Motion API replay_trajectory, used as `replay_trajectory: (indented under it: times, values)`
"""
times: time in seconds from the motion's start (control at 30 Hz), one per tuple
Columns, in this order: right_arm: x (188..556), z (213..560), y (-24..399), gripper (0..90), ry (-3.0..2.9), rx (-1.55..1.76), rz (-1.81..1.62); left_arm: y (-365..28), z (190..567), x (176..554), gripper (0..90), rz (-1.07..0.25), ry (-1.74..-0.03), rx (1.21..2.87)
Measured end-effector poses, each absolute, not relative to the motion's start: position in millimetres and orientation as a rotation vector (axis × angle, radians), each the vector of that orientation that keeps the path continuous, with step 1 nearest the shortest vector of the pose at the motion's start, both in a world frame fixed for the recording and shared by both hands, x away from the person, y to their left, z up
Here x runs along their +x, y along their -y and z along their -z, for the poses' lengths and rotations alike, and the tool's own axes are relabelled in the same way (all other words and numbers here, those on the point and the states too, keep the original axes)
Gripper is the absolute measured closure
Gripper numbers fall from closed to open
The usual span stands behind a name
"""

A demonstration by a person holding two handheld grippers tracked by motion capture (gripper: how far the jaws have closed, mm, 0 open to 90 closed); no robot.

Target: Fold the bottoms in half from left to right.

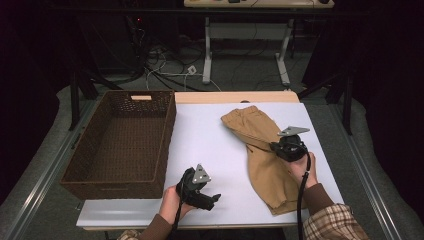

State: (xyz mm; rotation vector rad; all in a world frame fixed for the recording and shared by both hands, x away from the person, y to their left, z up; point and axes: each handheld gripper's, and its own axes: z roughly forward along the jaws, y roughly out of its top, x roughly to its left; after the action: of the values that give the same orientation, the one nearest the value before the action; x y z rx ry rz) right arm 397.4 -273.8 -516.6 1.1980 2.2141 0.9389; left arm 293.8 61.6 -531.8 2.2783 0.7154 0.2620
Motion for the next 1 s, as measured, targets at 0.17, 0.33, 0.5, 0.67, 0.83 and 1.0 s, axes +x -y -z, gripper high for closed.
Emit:
replay_trajectory:
  times: [0.17,0.33,0.5,0.67,0.83,1.0]
  values:
    - [401,518,288,87.6,-2.172,1.251,-0.938,-61,532,294,15.4,-0.26,-0.715,2.279]
    - [405,521,297,87.5,-2.156,1.297,-0.924,-61,532,294,15.5,-0.259,-0.714,2.28]
    - [407,523,302,87.5,-2.143,1.324,-0.907,-61,532,294,15.5,-0.258,-0.715,2.279]
    - [410,527,309,87.5,-2.129,1.36,-0.881,-61,532,294,15.5,-0.26,-0.712,2.282]
    - [413,531,317,87.5,-2.119,1.415,-0.852,-61,532,294,15.4,-0.26,-0.713,2.282]
    - [415,534,320,87.3,-2.138,1.437,-0.832,-61,532,294,15.5,-0.26,-0.714,2.283]
